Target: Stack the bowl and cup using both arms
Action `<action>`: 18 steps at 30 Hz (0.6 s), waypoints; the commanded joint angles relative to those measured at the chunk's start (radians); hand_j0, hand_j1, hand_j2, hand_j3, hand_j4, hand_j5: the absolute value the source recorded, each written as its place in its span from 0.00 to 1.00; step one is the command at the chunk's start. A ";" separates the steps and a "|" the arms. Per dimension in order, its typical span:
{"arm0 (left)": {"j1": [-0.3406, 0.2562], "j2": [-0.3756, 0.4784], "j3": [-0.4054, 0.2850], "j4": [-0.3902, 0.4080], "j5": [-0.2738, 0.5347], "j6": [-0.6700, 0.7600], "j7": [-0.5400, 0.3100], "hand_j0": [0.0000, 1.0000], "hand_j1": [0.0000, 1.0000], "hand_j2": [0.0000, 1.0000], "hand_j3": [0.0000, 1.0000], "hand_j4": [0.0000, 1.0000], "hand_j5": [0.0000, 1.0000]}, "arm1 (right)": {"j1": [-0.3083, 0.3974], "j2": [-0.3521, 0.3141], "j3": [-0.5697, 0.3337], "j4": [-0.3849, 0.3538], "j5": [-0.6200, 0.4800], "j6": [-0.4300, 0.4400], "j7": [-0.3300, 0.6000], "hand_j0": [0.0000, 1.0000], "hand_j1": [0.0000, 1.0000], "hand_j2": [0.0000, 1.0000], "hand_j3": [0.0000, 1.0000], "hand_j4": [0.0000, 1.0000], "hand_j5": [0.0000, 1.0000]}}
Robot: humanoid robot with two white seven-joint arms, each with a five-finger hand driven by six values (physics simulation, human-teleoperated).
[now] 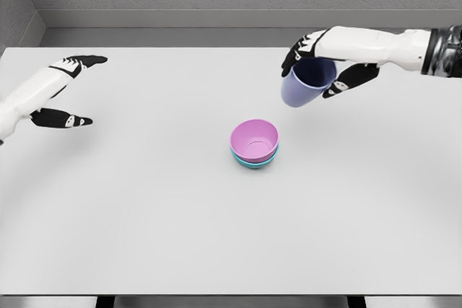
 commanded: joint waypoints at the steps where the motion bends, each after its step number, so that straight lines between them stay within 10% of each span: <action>1: 0.000 -0.002 0.003 0.006 0.008 0.002 0.000 1.00 1.00 1.00 1.00 1.00 1.00 | 0.000 -0.002 -0.001 -0.034 -0.007 0.003 -0.001 0.68 0.68 0.68 0.68 0.68 0.68; 18: 0.000 -0.004 0.003 0.008 0.008 0.002 0.000 1.00 1.00 1.00 1.00 1.00 1.00 | 0.015 -0.012 0.001 -0.195 -0.016 0.004 -0.001 0.68 0.68 0.68 0.68 0.68 0.68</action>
